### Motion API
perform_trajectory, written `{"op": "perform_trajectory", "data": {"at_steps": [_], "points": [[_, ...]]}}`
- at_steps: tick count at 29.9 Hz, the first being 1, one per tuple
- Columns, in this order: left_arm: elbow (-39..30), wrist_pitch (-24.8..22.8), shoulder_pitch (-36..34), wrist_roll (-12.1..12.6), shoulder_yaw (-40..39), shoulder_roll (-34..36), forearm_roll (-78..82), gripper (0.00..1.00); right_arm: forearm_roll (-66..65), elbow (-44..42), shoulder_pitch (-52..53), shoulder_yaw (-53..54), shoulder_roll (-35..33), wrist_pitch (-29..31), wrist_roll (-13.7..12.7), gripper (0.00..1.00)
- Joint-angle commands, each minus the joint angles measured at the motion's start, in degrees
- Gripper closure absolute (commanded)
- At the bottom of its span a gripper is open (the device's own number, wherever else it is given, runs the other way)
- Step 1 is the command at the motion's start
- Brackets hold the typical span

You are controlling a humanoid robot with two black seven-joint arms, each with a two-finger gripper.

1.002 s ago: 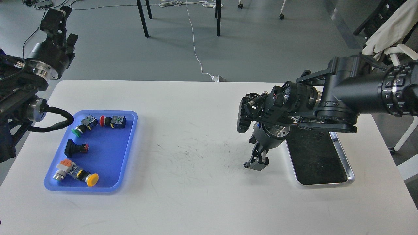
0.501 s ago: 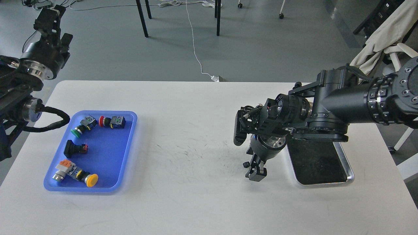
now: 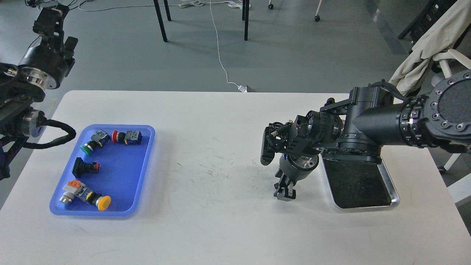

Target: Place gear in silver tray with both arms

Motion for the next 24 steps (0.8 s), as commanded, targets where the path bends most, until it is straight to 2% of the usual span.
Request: {"op": "perform_trajectory", "data": {"at_steps": [1,2,6,8,15,17,24], "points": [[0.22,-0.07,-0.01,0.00,0.01,-0.28,0.06,0.02,-0.01,-0.54,-0.04,0.00,0.08,0.00,0.00,0.47],[0.22,-0.07,0.08,0.00,0.01,-0.37,0.06,0.02,-0.01,-0.54,-0.04,0.00,0.08,0.00,0.00,0.51],[0.30,-0.07,0.08,0.00,0.09,-0.54,0.06,0.02,0.08,-0.28,0.23,0.09,0.35,0.09,0.00,0.53],[0.30,-0.07,0.08,0.00,0.10,-0.54,0.06,0.02,0.08,-0.37,0.14,0.00,0.78,0.09,0.00,0.58],[1.53,-0.33,-0.01,0.00,0.18,-0.98,0.06,0.02,0.08,-1.07,0.14,0.00,0.87,0.18,0.00,0.62],[1.53,-0.33,0.08,0.00,0.27,-0.98,0.06,0.02,-0.01,-0.90,0.23,0.00,0.87,0.27,0.00,0.67],[2.24,-0.42,0.08,0.00,0.36,-0.98,0.06,0.02,-0.01,-0.63,0.49,-0.09,0.87,0.44,0.00,0.72]]}}
